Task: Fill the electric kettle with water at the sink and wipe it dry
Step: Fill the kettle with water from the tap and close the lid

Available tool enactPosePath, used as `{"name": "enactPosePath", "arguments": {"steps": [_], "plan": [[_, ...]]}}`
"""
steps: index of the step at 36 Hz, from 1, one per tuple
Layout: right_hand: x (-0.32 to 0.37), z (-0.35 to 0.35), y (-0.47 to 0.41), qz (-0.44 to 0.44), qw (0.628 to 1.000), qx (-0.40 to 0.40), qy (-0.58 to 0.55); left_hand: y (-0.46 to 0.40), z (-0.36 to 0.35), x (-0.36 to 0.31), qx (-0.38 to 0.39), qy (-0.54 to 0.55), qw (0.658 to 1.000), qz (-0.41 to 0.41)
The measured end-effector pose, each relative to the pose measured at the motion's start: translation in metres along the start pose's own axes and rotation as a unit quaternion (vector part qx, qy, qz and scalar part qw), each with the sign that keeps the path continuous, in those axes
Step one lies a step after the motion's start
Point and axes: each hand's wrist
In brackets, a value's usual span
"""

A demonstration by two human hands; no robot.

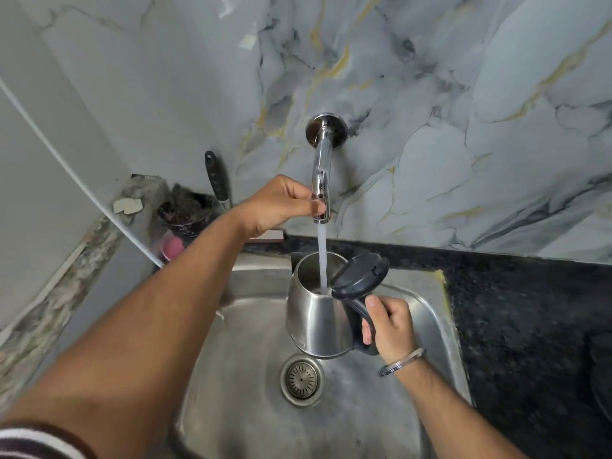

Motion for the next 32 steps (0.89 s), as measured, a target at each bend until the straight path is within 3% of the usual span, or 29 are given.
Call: {"name": "enactPosePath", "arguments": {"steps": [4,8,11,16,21,26,32], "plan": [[-0.008,0.001,-0.004,0.008,1.0,0.016,0.002,0.005,-0.008,0.01,-0.03,-0.024,0.999,-0.005],[-0.012,0.006,-0.007,0.01,0.999,0.036,-0.009,0.031,-0.031,0.049,-0.075,0.068,0.995,-0.002],[-0.011,0.012,-0.01,0.008,0.999,0.04,-0.019,0.049,-0.053,0.101,-0.142,0.116,0.98,0.073],[-0.008,0.024,-0.023,0.025,0.997,0.061,-0.033,0.065,-0.101,0.155,-0.146,0.234,0.943,0.185],[-0.013,0.035,-0.04,-0.003,0.993,0.095,-0.068,0.062,-0.127,0.154,-0.14,0.319,0.92,0.18],[-0.016,0.042,-0.052,-0.006,0.994,0.101,-0.046,0.054,-0.136,0.148,-0.16,0.337,0.91,0.182],[-0.015,0.041,-0.056,0.006,1.0,0.019,-0.003,0.044,-0.152,0.145,-0.225,0.349,0.893,0.172]]}}
Point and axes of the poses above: each hand's wrist, its own y-axis away from the middle knuckle, its own z-axis out of the back of the hand, x = y × z, and after that the axes turned 5 degrees about x, right-handed
